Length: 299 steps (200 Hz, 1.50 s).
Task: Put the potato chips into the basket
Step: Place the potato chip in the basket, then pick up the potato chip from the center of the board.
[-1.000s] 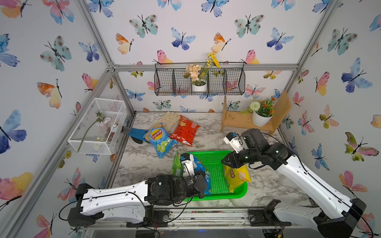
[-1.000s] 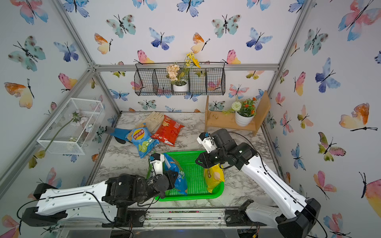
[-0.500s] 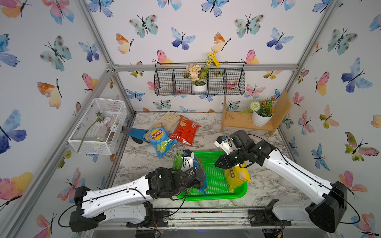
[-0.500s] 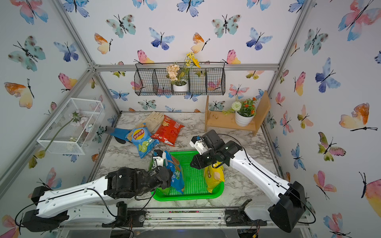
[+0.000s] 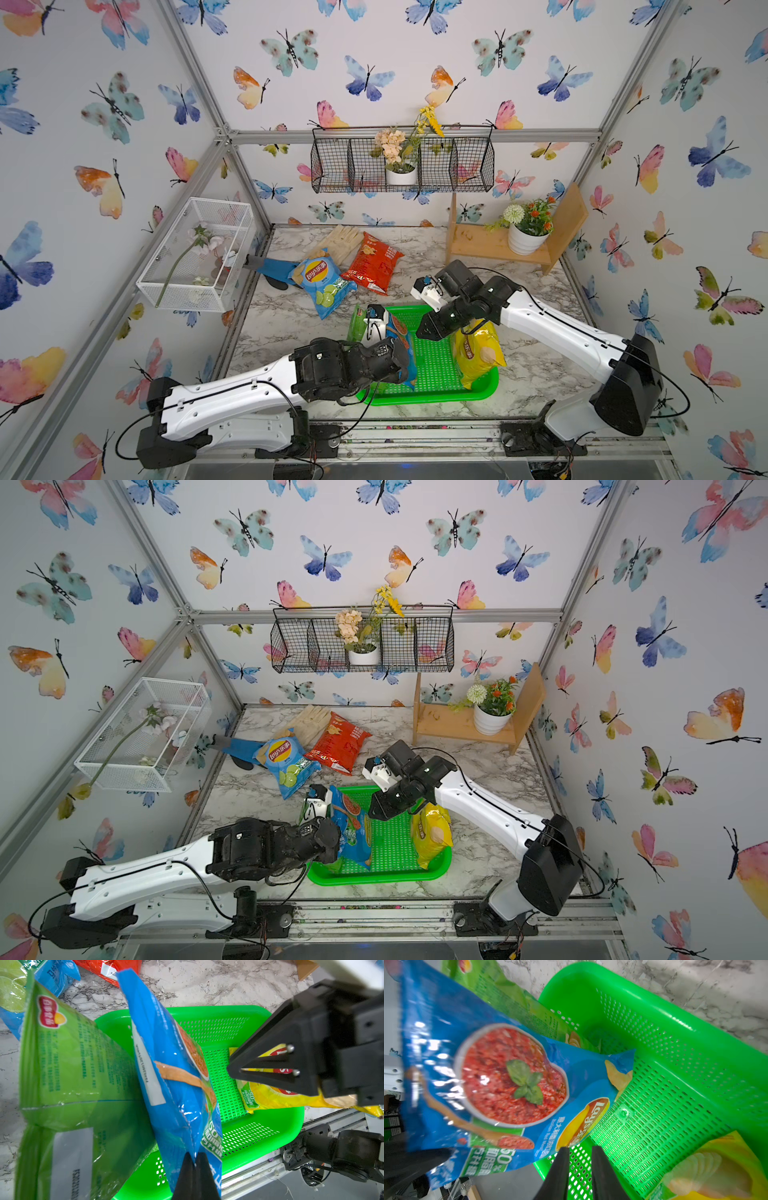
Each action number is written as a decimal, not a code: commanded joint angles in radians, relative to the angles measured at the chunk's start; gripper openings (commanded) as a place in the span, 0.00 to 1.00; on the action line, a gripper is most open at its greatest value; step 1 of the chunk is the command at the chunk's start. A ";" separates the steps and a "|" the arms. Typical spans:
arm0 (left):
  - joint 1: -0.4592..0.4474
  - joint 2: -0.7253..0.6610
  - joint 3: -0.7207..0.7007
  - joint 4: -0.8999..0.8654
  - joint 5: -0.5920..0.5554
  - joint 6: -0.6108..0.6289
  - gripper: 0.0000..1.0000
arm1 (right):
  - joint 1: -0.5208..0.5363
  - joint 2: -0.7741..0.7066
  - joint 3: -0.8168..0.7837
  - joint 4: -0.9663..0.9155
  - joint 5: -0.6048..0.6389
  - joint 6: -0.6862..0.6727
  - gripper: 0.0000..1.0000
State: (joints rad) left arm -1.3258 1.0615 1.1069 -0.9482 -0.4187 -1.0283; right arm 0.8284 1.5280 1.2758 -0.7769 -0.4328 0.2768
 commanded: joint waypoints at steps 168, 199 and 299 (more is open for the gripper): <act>0.006 -0.061 0.155 -0.081 -0.078 0.021 0.55 | 0.041 0.194 0.035 0.068 0.088 0.020 0.23; 0.007 -0.041 0.304 -0.206 -0.190 0.031 0.64 | 0.041 0.171 0.061 0.024 0.141 0.003 0.25; 0.795 0.025 0.207 0.098 0.287 0.466 0.73 | 0.041 0.043 0.212 -0.110 0.366 -0.044 0.51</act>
State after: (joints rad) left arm -0.6765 1.0515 1.3369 -0.9646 -0.3134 -0.7067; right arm 0.8654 1.6283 1.4387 -0.8249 -0.1497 0.2493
